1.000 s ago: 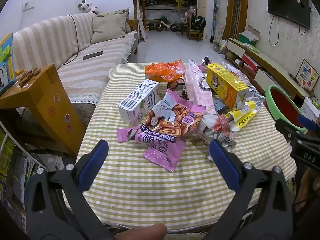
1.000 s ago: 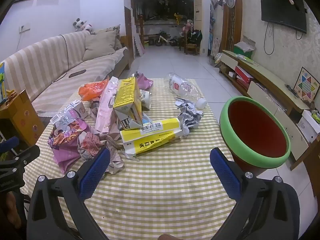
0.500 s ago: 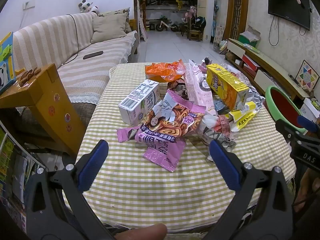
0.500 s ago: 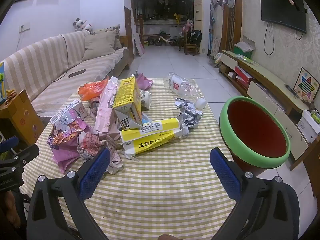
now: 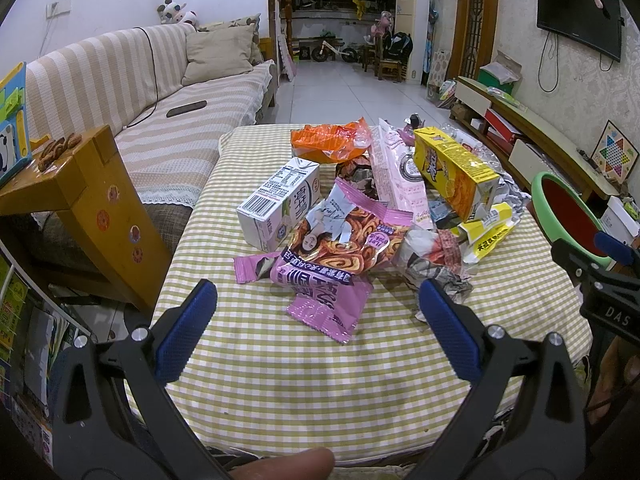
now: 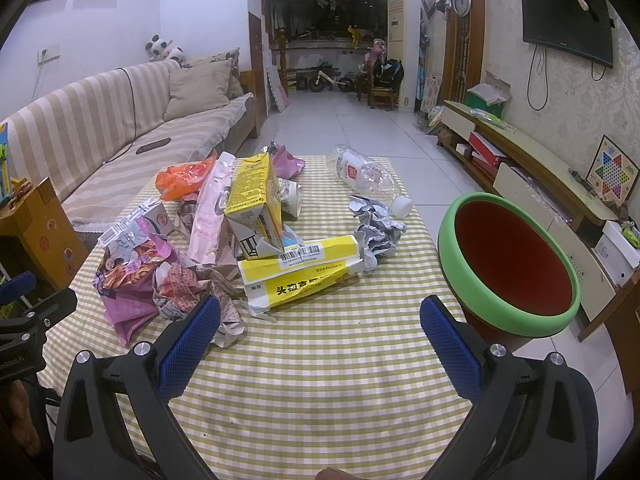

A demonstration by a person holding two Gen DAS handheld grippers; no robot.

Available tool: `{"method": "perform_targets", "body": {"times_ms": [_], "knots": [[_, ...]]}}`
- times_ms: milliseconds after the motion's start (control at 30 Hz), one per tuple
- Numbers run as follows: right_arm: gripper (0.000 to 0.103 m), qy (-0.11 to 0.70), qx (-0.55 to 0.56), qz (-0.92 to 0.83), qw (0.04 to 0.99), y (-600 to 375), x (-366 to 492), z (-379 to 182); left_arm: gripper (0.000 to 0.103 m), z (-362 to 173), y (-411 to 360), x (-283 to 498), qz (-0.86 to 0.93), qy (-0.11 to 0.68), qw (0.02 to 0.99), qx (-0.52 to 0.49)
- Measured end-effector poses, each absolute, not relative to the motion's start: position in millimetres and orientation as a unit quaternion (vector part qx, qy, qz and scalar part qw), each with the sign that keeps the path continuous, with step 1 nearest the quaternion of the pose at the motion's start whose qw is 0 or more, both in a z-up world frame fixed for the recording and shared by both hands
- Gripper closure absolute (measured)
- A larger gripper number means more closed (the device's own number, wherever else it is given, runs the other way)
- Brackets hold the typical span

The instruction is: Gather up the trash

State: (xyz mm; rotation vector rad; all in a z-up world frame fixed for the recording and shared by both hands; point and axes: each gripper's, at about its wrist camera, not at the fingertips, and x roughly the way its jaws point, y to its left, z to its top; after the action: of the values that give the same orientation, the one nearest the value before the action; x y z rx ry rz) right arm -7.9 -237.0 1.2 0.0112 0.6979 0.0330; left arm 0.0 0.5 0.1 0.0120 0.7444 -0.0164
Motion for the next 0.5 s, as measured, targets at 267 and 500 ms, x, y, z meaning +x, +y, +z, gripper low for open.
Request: {"method": "perform_targets", "body": {"times_ms": [267, 500], "knots": [[0.007, 0.343, 0.004, 0.015, 0.939, -238.0, -7.5, -0.3, 0.004, 0.1, 0.6, 0.0, -0.008, 0.364, 0.931, 0.006], [0.007, 0.344, 0.004, 0.015, 0.939, -239.1, -7.5, 0.4, 0.004, 0.2, 0.5, -0.3, -0.007, 0.365, 0.931, 0.005]]}}
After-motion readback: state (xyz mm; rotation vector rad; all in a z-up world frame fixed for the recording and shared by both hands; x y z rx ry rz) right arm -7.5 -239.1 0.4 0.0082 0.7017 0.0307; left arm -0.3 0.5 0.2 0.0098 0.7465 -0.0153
